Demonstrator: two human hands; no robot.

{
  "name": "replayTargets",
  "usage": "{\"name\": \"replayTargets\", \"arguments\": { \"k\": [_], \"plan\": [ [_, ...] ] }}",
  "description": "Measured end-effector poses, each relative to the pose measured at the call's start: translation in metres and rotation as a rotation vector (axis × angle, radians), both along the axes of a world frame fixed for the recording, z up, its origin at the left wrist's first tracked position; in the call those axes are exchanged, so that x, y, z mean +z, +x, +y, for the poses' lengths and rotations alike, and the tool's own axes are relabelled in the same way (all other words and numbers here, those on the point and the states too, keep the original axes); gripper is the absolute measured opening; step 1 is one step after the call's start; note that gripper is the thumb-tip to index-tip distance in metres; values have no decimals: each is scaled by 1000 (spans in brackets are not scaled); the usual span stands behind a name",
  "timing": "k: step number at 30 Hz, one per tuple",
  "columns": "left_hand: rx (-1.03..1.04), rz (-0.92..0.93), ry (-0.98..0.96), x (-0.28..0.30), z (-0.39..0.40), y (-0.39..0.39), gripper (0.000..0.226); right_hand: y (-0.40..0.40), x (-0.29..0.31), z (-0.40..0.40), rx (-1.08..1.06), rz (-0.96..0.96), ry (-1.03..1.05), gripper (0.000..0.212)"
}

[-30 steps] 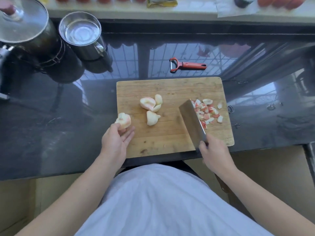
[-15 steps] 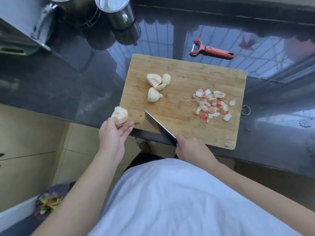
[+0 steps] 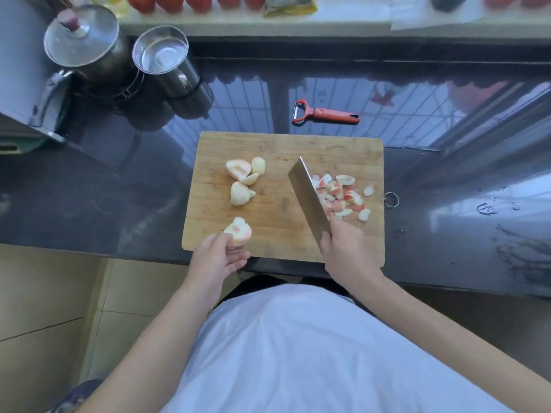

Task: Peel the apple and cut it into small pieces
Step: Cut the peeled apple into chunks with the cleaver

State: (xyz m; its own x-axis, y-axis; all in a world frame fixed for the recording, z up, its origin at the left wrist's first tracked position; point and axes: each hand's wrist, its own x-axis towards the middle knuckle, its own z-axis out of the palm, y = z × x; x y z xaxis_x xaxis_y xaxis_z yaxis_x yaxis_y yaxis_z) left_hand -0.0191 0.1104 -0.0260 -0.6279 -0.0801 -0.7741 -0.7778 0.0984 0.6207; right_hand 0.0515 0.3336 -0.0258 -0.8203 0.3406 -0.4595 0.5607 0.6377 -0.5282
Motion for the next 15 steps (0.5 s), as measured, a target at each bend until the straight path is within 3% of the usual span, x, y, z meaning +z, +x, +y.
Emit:
{"name": "replayTargets", "arguments": {
  "k": [3, 6, 10, 12, 15],
  "plan": [
    [-139, -2, -70, -5, -5, -16, 19, -29, -9, -35, -89, 36, -105, 16],
    [-308, 33, -129, -8, -12, -33, 18, -49, -20, -51, -173, 9, -77, 16],
    [-555, 90, -125, -15, -19, -50, 24, -36, -20, -43, -269, -31, 36, 10],
    [-651, 101, -111, -23, -21, -55, 24, -25, -17, -35, -295, -67, 108, 18],
    [-736, 60, -88, -35, -17, -60, 22, -16, -4, -34, -346, -28, 28, 18]
  ]
}}
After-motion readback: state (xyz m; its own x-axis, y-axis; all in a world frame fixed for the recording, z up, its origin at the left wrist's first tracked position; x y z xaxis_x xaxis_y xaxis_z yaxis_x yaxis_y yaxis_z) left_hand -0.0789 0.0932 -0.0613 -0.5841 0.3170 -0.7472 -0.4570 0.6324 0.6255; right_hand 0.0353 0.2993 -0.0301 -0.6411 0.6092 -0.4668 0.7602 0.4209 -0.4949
